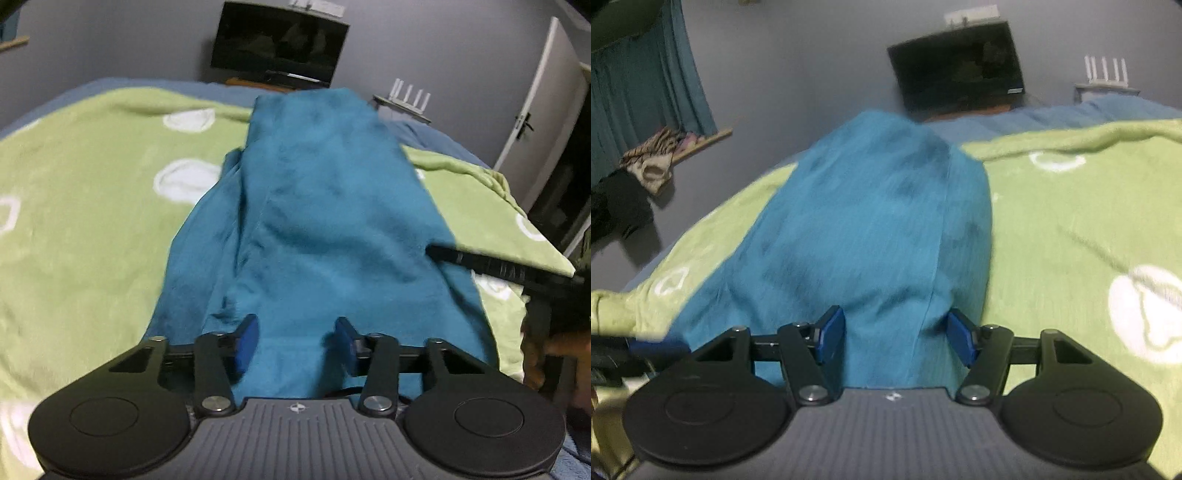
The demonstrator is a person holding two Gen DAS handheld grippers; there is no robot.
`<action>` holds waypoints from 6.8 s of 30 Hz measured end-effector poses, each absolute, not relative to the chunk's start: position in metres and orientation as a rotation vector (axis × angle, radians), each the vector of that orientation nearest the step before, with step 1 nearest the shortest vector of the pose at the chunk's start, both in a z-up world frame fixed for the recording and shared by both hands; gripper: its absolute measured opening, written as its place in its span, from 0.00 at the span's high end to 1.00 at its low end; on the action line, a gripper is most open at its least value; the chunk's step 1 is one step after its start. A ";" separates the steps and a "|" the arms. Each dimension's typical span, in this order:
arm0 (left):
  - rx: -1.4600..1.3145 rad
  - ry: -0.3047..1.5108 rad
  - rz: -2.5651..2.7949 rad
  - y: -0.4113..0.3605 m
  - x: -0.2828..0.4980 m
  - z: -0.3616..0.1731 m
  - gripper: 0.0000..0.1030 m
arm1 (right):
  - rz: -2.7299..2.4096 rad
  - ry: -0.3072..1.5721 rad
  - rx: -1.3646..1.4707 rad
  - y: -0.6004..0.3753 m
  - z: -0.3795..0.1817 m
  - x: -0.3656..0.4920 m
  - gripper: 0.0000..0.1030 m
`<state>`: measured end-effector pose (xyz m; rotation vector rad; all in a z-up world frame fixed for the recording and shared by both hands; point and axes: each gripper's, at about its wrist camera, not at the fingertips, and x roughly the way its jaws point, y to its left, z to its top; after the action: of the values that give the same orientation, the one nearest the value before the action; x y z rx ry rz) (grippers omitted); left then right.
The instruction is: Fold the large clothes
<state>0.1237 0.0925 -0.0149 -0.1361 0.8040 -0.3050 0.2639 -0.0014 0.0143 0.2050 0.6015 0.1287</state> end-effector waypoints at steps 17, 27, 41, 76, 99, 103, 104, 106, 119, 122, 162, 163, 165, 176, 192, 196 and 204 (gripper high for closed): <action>-0.202 0.739 -0.254 0.102 0.118 -0.013 0.60 | 0.074 0.568 -0.076 0.022 0.018 0.420 0.40; -0.209 0.744 -0.257 0.101 0.116 -0.012 0.58 | 0.083 0.618 -0.056 0.025 0.035 0.498 0.37; -0.218 0.758 -0.253 0.103 0.115 -0.015 0.57 | 0.102 0.658 0.166 -0.024 0.059 0.475 0.31; -0.195 0.796 -0.184 0.099 0.119 -0.019 0.58 | 0.299 0.837 0.590 -0.080 -0.015 0.316 0.09; -0.228 0.802 -0.214 0.092 0.128 -0.031 0.46 | 0.359 0.759 0.857 -0.086 -0.069 0.446 0.23; -0.169 0.779 -0.221 0.071 0.132 -0.026 0.36 | 0.382 0.713 0.849 -0.095 -0.050 0.438 0.44; -0.154 0.776 -0.224 0.066 0.134 -0.025 0.36 | 0.385 0.700 0.839 -0.098 -0.045 0.438 0.45; -0.142 0.776 -0.236 0.053 0.140 -0.024 0.36 | 0.379 0.687 0.803 -0.110 -0.033 0.437 0.46; 0.026 0.752 -0.322 -0.058 0.174 -0.030 0.37 | 0.018 0.815 0.557 -0.224 0.006 0.490 0.14; 0.055 0.747 -0.318 -0.060 0.176 -0.034 0.37 | -0.027 0.676 0.449 -0.213 0.013 0.484 0.14; 0.028 0.775 -0.184 -0.070 0.066 0.008 0.02 | -0.122 0.715 0.009 -0.035 0.039 0.169 0.02; 0.031 0.774 -0.169 -0.070 0.063 0.009 0.02 | -0.133 0.731 0.008 -0.035 0.035 0.173 0.02; 0.027 0.787 -0.153 -0.069 0.061 0.008 0.02 | -0.152 0.773 0.048 -0.041 0.028 0.180 0.02; 0.116 0.797 -0.162 -0.081 0.058 0.001 0.02 | -0.215 0.817 0.129 -0.055 0.015 0.182 0.02; 0.147 0.780 -0.168 -0.084 0.054 0.002 0.02 | -0.204 0.797 0.090 -0.048 0.018 0.176 0.02; 0.145 0.784 -0.170 -0.083 0.054 0.001 0.02 | -0.204 0.798 0.087 -0.047 0.018 0.177 0.02; 0.143 0.791 -0.172 -0.083 0.055 0.000 0.02 | -0.198 0.802 0.074 -0.047 0.017 0.177 0.02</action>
<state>0.0555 -0.0829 -0.0003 0.1431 0.7910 -0.1718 0.1772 -0.0467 0.0168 0.0737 0.8020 -0.1979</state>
